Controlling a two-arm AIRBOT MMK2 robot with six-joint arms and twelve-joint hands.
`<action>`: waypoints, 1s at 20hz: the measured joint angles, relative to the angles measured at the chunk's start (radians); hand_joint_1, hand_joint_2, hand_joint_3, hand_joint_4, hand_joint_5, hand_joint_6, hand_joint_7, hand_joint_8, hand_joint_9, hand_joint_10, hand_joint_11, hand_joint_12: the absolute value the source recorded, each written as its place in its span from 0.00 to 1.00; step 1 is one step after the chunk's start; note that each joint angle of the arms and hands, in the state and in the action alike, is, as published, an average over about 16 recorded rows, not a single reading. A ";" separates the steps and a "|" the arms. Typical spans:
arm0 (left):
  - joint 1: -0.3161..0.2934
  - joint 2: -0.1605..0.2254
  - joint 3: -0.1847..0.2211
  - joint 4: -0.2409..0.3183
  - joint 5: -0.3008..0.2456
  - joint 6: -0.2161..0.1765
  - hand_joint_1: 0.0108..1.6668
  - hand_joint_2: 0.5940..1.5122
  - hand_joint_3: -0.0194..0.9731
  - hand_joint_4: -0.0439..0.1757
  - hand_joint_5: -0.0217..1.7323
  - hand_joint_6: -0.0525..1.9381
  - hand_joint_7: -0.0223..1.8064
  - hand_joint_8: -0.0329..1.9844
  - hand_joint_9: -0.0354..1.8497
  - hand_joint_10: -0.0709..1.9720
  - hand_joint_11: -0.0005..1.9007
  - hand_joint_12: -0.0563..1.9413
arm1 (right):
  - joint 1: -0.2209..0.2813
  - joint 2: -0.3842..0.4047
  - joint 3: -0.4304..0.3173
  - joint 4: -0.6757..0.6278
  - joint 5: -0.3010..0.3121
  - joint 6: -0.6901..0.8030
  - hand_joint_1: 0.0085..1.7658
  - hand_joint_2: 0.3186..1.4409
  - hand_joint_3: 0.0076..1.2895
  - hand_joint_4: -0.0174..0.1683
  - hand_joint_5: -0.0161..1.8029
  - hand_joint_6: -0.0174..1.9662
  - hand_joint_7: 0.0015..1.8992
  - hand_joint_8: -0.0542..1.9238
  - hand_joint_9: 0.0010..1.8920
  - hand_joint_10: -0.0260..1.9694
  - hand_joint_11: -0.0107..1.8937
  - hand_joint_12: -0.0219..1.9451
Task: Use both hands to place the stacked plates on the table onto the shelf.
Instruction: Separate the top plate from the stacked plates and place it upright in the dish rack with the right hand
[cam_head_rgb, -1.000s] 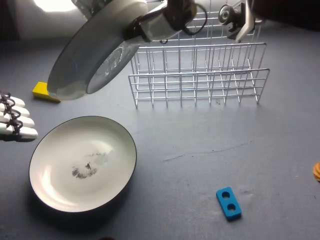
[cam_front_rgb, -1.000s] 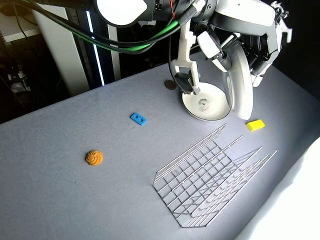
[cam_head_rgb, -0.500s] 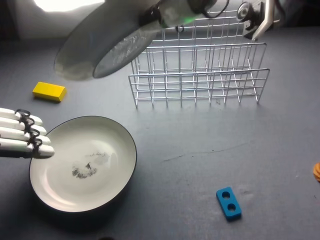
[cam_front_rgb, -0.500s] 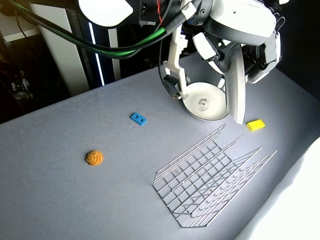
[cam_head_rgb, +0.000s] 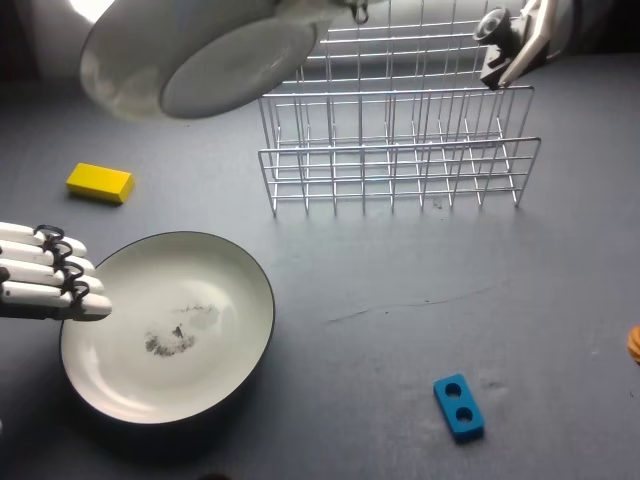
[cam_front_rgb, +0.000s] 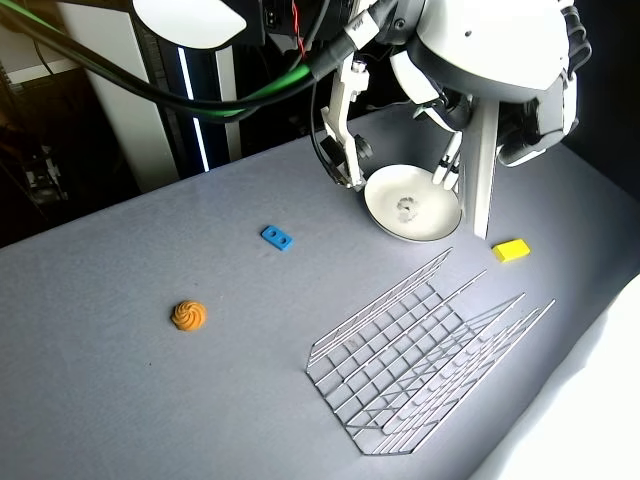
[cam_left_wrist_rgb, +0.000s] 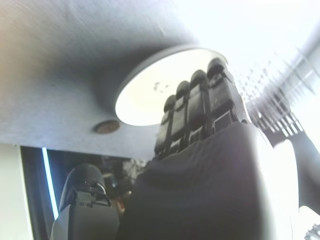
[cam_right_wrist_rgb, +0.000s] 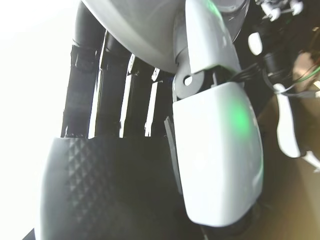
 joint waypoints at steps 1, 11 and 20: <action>0.001 -0.001 0.000 -0.001 0.002 -0.001 0.00 0.53 0.03 0.20 0.03 0.03 0.05 0.02 0.04 0.04 0.01 0.03 | 0.000 0.003 0.005 0.027 0.002 0.000 0.76 0.60 0.01 0.08 0.52 0.48 0.55 0.48 0.49 0.56 0.41 0.56; 0.015 -0.007 0.001 -0.010 0.011 -0.005 0.00 0.54 0.03 0.19 0.03 0.03 0.04 0.02 0.04 0.04 0.01 0.03 | 0.001 0.030 0.041 0.228 0.018 -0.002 0.77 0.61 0.01 0.06 0.51 0.48 0.53 0.50 0.49 0.57 0.41 0.57; 0.024 -0.015 0.006 -0.014 0.013 -0.006 0.00 0.54 0.03 0.19 0.03 0.03 0.04 0.02 0.04 0.04 0.01 0.03 | -0.003 0.047 0.059 0.356 0.030 -0.006 0.78 0.62 0.01 0.05 0.50 0.48 0.52 0.51 0.49 0.57 0.41 0.57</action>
